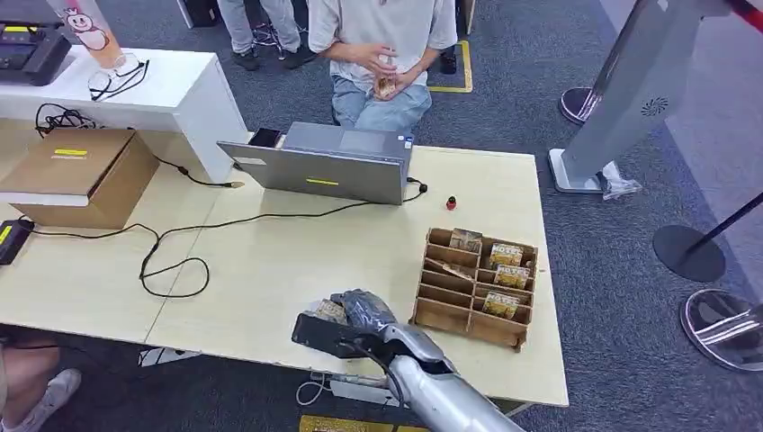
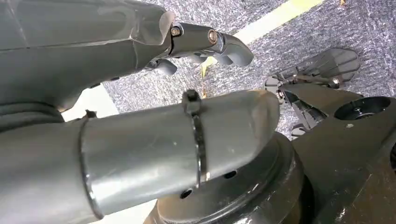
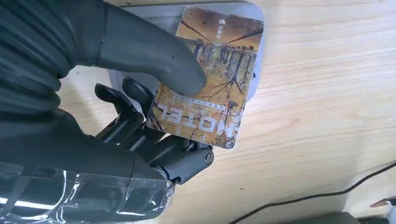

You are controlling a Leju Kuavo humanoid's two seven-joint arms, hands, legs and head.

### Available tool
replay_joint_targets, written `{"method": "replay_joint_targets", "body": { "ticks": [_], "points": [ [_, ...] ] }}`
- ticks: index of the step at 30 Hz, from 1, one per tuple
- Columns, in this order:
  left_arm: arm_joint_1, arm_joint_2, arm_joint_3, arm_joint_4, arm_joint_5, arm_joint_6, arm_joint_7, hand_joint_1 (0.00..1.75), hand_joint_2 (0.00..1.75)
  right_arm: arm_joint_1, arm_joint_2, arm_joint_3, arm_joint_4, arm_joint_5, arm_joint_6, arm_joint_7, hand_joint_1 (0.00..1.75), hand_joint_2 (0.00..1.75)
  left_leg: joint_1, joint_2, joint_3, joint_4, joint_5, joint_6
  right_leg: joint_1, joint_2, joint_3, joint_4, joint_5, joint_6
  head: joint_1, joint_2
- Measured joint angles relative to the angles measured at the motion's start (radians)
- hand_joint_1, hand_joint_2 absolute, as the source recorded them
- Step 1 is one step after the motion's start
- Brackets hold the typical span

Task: Pass the card to the sensor for recognition and then transmit it.

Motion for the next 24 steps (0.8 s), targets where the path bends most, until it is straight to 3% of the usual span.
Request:
{"method": "replay_joint_targets", "body": {
  "ticks": [24],
  "points": [
    [0.0,0.001,-0.025,0.0,0.016,0.003,0.001,0.0,0.0,-0.006,0.0,-0.07,0.018,-0.015,0.012,0.029,1.75,1.75,0.0,0.0,0.0,0.0,0.0,0.0,0.0,0.0,0.0,0.0,0.0,0.0,0.0,0.0]
  ]
}}
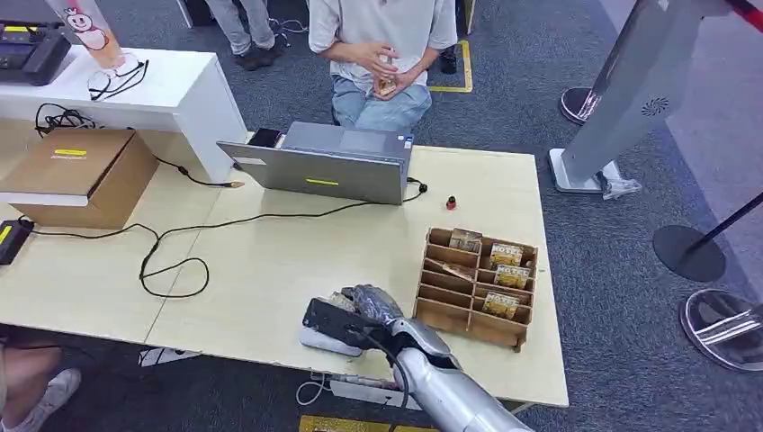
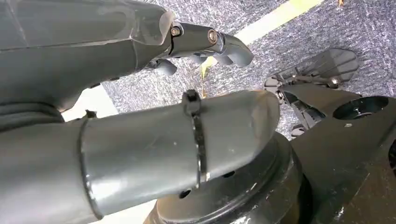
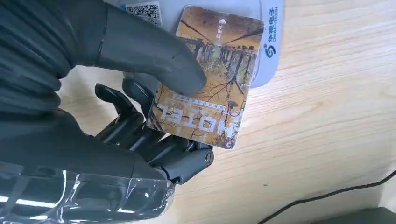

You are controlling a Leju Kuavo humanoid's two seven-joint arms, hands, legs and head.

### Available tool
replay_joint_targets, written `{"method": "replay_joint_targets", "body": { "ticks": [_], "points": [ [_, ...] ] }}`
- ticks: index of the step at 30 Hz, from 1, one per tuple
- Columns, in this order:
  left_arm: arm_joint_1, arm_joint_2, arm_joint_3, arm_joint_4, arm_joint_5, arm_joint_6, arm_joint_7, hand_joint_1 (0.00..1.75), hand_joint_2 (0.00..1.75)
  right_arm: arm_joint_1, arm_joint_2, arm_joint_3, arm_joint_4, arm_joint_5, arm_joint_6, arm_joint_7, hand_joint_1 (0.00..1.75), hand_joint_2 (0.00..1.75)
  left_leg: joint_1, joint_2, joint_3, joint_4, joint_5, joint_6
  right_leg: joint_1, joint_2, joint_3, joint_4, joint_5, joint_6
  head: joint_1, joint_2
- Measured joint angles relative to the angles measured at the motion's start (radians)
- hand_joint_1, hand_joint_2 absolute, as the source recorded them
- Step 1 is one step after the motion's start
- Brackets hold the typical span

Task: Pass the card to the sensor for recognition and then transmit it.

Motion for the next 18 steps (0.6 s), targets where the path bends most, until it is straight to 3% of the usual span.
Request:
{"method": "replay_joint_targets", "body": {
  "ticks": [18],
  "points": [
    [0.002,0.0,-0.021,0.0,0.02,0.008,0.003,0.0,0.0,-0.011,0.0,-0.006,0.036,0.09,-0.028,0.034,1.75,1.75,0.0,0.0,0.0,0.0,0.0,0.0,0.0,0.0,0.0,0.0,0.0,0.0,0.0,0.0]
  ]
}}
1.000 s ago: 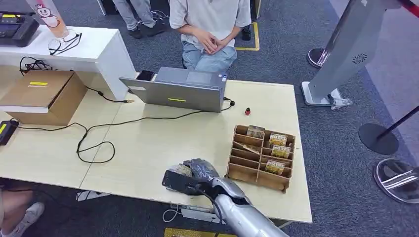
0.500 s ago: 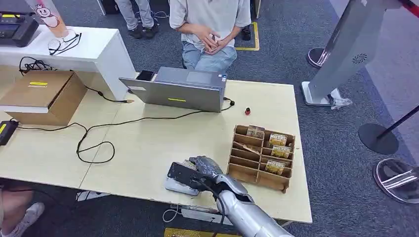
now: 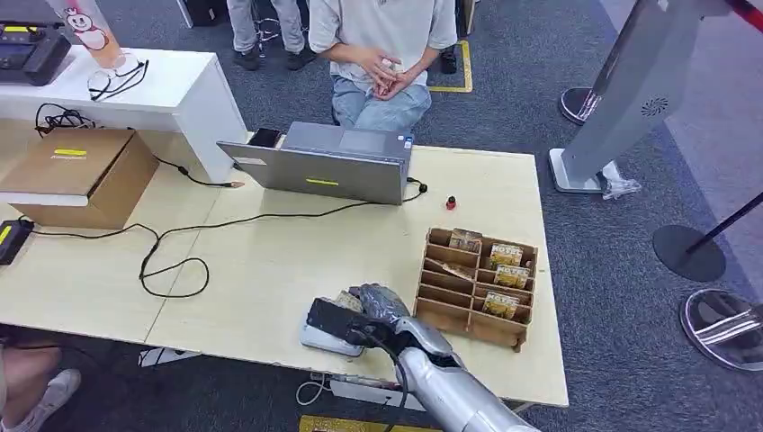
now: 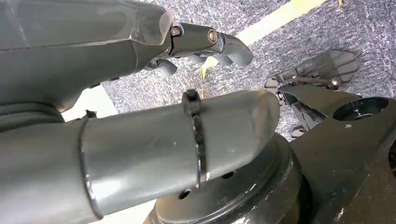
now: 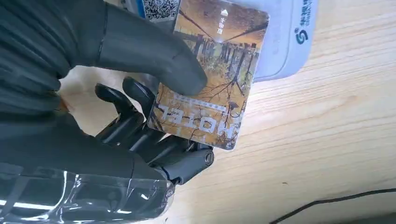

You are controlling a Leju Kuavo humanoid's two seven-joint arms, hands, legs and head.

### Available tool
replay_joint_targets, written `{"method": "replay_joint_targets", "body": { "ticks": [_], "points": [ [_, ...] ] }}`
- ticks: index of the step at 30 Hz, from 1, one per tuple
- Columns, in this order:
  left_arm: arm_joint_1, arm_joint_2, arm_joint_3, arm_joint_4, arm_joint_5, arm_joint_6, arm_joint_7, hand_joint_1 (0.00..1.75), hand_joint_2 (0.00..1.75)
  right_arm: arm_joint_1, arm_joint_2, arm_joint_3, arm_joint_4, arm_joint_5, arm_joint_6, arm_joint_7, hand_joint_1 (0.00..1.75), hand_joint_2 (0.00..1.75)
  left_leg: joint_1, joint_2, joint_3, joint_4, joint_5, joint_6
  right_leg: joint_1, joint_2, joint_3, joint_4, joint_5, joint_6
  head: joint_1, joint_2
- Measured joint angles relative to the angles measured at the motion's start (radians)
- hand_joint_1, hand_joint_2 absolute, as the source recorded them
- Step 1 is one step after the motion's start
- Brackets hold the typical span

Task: Pass the card to the sensor for recognition and then transmit it.

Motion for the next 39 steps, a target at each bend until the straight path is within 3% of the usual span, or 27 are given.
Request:
{"method": "replay_joint_targets", "body": {
  "ticks": [39],
  "points": [
    [0.002,-0.001,-0.024,0.0,0.032,0.001,0.003,0.0,0.0,-0.002,0.004,0.028,0.011,0.14,0.016,0.02,1.75,1.75,0.0,0.0,0.0,0.0,0.0,0.0,0.0,0.0,0.0,0.0,0.0,0.0,0.0,0.0]
  ]
}}
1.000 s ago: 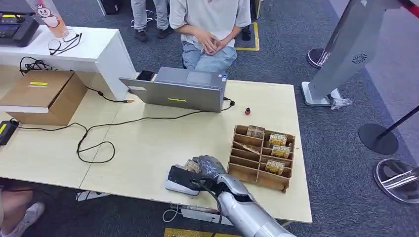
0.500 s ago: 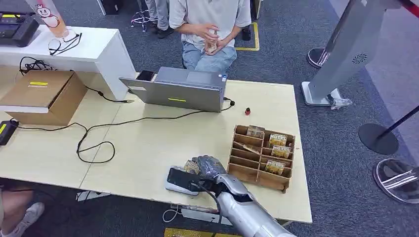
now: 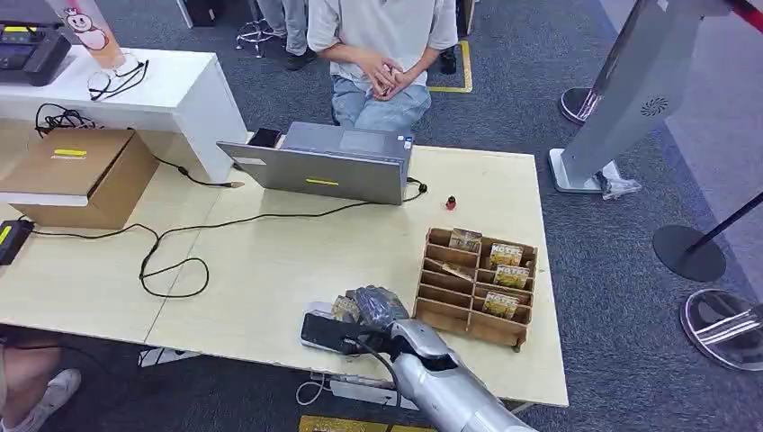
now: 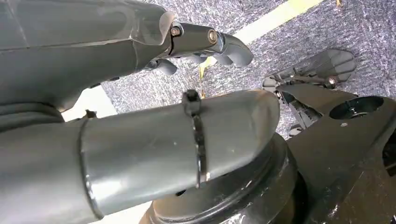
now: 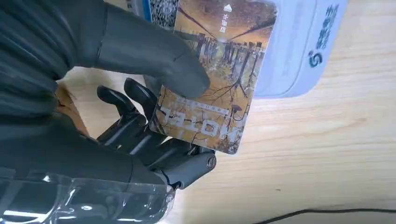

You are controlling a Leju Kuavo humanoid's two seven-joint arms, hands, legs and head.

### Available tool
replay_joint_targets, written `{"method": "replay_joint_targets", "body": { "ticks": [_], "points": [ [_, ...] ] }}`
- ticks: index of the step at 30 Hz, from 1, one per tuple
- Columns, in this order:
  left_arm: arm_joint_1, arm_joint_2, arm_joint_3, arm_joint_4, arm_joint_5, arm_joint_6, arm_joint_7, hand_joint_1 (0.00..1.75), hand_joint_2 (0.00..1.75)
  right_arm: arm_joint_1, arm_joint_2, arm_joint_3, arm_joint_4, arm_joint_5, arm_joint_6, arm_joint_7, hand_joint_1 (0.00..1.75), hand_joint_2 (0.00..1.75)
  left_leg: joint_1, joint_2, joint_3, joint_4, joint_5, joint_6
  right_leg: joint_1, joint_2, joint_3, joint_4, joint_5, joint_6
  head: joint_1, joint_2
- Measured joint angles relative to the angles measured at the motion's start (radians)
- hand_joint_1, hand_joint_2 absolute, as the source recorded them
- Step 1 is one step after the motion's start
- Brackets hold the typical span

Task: Pass the card to the sensor for recognition and then transmit it.

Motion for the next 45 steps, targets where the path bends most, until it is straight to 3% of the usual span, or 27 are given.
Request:
{"method": "replay_joint_targets", "body": {
  "ticks": [32,39,45],
  "points": [
    [0.001,0.002,-0.001,0.0,0.0,-0.002,0.0,0.0,0.0,-0.001,0.006,0.004,0.003,0.0,0.002,0.002,1.75,1.75,0.0,0.0,0.0,0.0,0.0,0.0,0.0,0.0,0.0,0.0,0.0,0.0,0.0,0.0],
    [0.001,0.003,-0.006,0.0,0.002,-0.002,0.0,0.0,0.0,-0.001,0.006,0.002,-0.007,-0.063,0.013,-0.023,1.75,1.75,0.0,0.0,0.0,0.0,0.0,0.0,0.0,0.0,0.0,0.0,0.0,0.0,0.0,0.0],
    [0.002,0.008,-0.009,0.0,0.012,-0.002,-0.007,0.0,0.0,0.024,-0.005,-0.014,-0.092,-0.127,0.047,-0.048,1.75,1.75,0.0,0.0,0.0,0.0,0.0,0.0,0.0,0.0,0.0,0.0,0.0,0.0,0.0,0.0]
  ]
}}
